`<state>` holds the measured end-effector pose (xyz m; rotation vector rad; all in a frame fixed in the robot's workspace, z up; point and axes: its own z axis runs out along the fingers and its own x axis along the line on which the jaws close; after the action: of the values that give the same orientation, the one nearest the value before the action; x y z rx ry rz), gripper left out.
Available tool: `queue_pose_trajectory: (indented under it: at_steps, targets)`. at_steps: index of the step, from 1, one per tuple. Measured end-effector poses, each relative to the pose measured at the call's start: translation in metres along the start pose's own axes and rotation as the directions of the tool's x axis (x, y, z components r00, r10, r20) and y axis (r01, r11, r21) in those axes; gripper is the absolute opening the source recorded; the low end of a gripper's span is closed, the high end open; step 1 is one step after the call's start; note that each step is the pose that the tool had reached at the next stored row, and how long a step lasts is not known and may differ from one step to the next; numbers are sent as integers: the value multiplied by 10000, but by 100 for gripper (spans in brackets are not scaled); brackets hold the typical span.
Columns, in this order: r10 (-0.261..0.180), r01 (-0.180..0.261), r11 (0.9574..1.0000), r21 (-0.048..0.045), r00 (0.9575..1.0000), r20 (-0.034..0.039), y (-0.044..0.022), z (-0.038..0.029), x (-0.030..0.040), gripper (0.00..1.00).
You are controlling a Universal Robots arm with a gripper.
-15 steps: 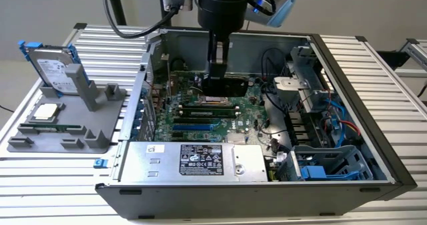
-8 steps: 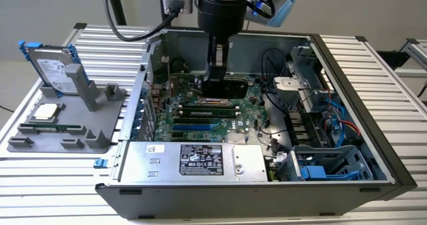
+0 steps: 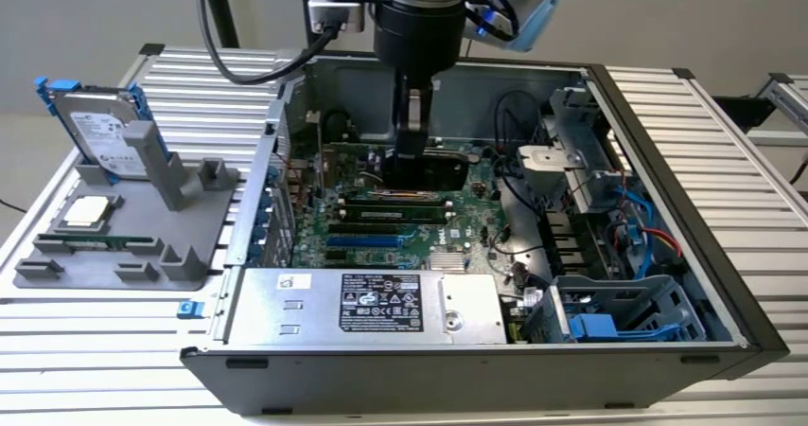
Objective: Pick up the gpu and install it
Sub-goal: 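Insert the gpu into the slot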
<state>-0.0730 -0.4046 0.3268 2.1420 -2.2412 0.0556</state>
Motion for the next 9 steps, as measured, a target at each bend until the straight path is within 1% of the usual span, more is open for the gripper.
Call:
queue_pose_trajectory:
  at_steps: [9]
  targets:
    - [0,0,10000,5,10000,-96,0,68,-4,0]
